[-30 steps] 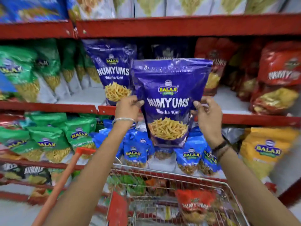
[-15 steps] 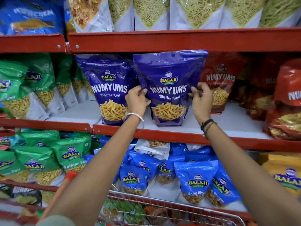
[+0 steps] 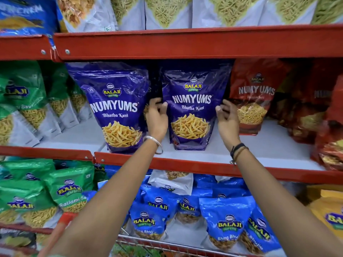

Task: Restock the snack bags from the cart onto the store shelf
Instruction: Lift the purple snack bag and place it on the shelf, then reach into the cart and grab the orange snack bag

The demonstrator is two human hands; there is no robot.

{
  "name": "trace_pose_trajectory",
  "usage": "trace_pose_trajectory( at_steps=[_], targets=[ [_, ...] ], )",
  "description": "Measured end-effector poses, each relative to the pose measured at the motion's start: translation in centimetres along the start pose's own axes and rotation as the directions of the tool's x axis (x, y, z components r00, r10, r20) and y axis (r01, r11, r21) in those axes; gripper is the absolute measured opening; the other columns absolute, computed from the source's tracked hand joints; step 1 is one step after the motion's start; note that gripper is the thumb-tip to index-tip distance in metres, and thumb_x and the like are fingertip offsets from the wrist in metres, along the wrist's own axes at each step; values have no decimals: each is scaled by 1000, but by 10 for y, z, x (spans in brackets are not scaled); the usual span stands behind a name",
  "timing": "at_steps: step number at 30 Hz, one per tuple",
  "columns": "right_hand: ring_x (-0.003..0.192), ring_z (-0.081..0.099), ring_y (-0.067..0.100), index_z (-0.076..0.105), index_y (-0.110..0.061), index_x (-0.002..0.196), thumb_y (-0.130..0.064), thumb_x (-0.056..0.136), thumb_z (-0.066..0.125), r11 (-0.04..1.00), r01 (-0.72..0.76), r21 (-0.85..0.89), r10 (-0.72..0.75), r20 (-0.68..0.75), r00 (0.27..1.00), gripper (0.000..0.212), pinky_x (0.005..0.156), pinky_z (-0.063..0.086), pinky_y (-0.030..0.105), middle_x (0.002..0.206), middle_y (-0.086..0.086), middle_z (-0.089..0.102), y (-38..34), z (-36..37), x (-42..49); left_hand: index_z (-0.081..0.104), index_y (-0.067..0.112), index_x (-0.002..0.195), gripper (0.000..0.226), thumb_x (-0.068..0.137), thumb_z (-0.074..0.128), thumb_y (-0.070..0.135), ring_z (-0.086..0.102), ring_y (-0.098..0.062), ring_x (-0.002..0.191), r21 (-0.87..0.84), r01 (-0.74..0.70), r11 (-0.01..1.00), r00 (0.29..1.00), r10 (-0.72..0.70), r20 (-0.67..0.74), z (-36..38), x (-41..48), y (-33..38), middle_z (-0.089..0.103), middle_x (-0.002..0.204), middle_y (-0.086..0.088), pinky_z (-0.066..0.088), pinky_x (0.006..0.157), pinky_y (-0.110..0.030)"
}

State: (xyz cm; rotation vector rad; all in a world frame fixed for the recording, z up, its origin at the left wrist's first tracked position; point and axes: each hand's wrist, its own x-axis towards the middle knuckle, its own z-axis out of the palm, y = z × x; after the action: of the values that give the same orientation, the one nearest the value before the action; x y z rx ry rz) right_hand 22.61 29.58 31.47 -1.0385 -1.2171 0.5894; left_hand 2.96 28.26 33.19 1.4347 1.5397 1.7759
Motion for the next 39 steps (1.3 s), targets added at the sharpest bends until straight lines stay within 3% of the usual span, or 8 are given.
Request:
trace_pose_trajectory(
  at_steps=[5, 9, 14, 22, 25, 30, 35, 39],
  targets=[
    [136, 32, 25, 22, -30, 141, -63, 88, 21, 933, -323, -160, 359, 315, 879, 63, 113, 28, 51, 153, 1, 26, 12, -3, -21, 14, 34, 141, 50, 94, 25, 46, 27, -18, 138, -148, 85, 985, 962, -43, 269, 0, -50, -25, 24, 153, -1, 29, 108, -32],
    [140, 27, 24, 18, -30, 143, -81, 70, 17, 928, -341, -151, 372, 330, 867, 90, 116, 21, 52, 156, 1, 23, 7, -2, -28, 14, 75, 118, 59, 60, 17, 89, 21, -22, 142, -135, 201, 970, 886, -121, 448, 0, -42, -42, 17, 157, 6, 25, 113, -58],
    [140, 27, 21, 23, -31, 143, -75, 77, 14, 938, -332, -105, 346, 377, 859, 80, 118, 19, 50, 155, -1, 26, -9, -11, -48, 20, 80, 107, 63, 46, 19, 95, 28, -27, 139, -206, 259, 944, 861, -129, 493, -14, -47, -34, 26, 154, 0, 25, 113, -59],
    [128, 44, 30, 31, -31, 139, -58, 90, 7, 942, -317, -106, 333, 391, 858, 61, 108, 34, 45, 144, 8, 42, -33, -27, -83, 19, 72, 119, 66, 55, 14, 88, 36, -31, 133, -179, 247, 952, 844, -121, 522, -41, -78, -19, 29, 153, -2, 33, 106, -63],
    [128, 42, 26, 31, -33, 138, -57, 91, 6, 951, -284, -121, 308, 406, 860, 59, 107, 34, 43, 139, 2, 43, -41, -29, -91, 19, 75, 116, 70, 49, 17, 95, 42, -7, 81, -128, 198, 972, 848, -104, 520, -48, -81, -24, 53, 102, 8, 36, 66, -32],
    [131, 40, 24, 31, -25, 139, -58, 91, 12, 954, -271, -124, 298, 426, 854, 61, 106, 30, 36, 142, 6, 42, -49, -36, -102, 19, 68, 122, 58, 66, 20, 85, 24, -36, 140, -91, 146, 985, 869, -84, 488, -51, -94, -16, 16, 156, -9, 23, 111, -64],
    [109, 56, 21, 43, -8, 129, -44, 96, 26, 965, -258, 38, 244, 212, 946, 52, 103, 41, 36, 129, 14, 54, -39, -72, -154, 34, 21, 136, 43, 96, 28, 36, 37, -5, 131, -127, -55, 990, 972, 82, 221, -58, -161, 5, 40, 145, 1, 30, 112, -24],
    [85, 69, 17, 60, -28, 102, -76, 73, 38, 929, -369, -20, 360, 278, 891, 61, 74, 55, 24, 104, 4, 68, 2, -122, -241, 43, 13, 130, 40, 94, 36, 29, 46, -7, 125, -179, -26, 984, 953, 78, 292, -59, -245, -31, 50, 132, 2, 38, 104, -17]
  ],
)
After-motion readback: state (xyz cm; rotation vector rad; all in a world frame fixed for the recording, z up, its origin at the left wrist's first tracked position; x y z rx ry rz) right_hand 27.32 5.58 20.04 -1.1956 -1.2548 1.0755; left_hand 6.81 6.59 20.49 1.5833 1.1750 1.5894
